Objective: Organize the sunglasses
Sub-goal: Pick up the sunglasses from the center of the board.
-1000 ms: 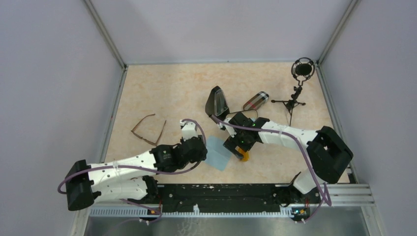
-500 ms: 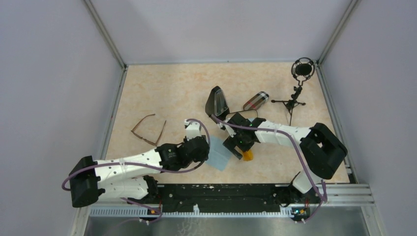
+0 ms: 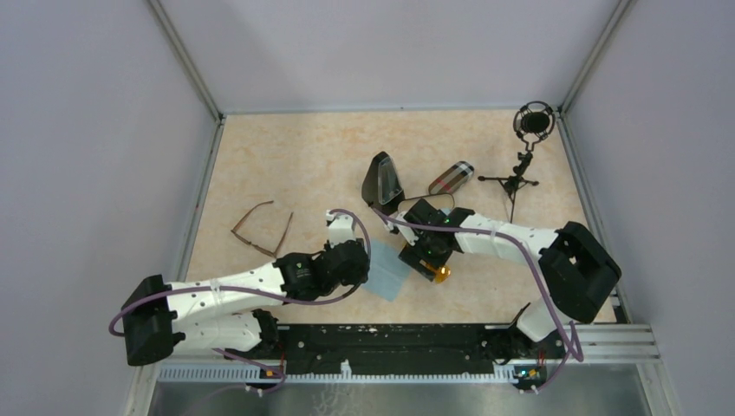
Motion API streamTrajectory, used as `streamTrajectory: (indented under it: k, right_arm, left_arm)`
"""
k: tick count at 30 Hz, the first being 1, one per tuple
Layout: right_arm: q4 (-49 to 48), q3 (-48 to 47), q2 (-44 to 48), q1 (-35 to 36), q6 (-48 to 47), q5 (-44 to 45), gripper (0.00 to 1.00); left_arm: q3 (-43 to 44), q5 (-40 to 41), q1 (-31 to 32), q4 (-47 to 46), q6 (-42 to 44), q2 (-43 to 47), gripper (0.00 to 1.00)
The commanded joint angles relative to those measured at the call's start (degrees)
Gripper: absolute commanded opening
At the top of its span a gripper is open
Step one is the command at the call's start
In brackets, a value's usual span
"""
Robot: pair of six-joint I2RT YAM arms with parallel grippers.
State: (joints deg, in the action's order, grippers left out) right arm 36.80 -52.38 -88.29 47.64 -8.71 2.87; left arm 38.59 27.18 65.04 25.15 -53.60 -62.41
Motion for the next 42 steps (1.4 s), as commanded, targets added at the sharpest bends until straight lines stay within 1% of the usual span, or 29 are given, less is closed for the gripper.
streamTrajectory:
  k: [1, 7, 10, 15, 19, 32, 37, 42]
  right_arm:
    - [1.57, -0.69, 1.01, 0.63, -2.10, -1.73, 0.75]
    - [3.15, -1.71, -2.09, 0.59, -2.71, -2.38, 0.72]
    - [3.54, -1.84, -1.97, 0.61, -3.16, -1.45, 0.72]
    - [5.69, -3.25, -2.12, 0.62, -4.59, 0.77, 0.66]
    - [6.18, -3.30, -1.83, 0.63, -5.09, 2.08, 0.65]
    - [5.53, -2.66, -1.39, 0.63, -5.98, 2.85, 0.58]
    - [5.41, -2.21, -0.41, 0.63, -7.05, 3.72, 0.49]
    - [7.62, -2.36, 0.68, 0.68, -9.52, 3.56, 0.34]
  left_arm:
    - [1.64, -0.13, -0.15, -1.12, 0.69, 1.51, 0.45]
    - [0.79, 0.36, -0.17, -0.24, 0.28, 3.58, 0.45]
    - [0.32, 0.64, -0.09, 0.09, 0.09, 4.32, 0.45]
    - [-0.07, 1.01, -0.17, 0.26, -0.01, 4.79, 0.45]
    - [-0.12, 0.89, -0.10, -0.47, 0.16, 4.39, 0.45]
    - [-0.05, 0.33, -0.14, -0.92, 0.30, 3.94, 0.45]
    - [-0.33, 0.25, -0.13, -1.12, 0.08, 4.04, 0.45]
    - [-0.19, 0.96, -0.17, -2.84, 1.47, 3.11, 0.45]
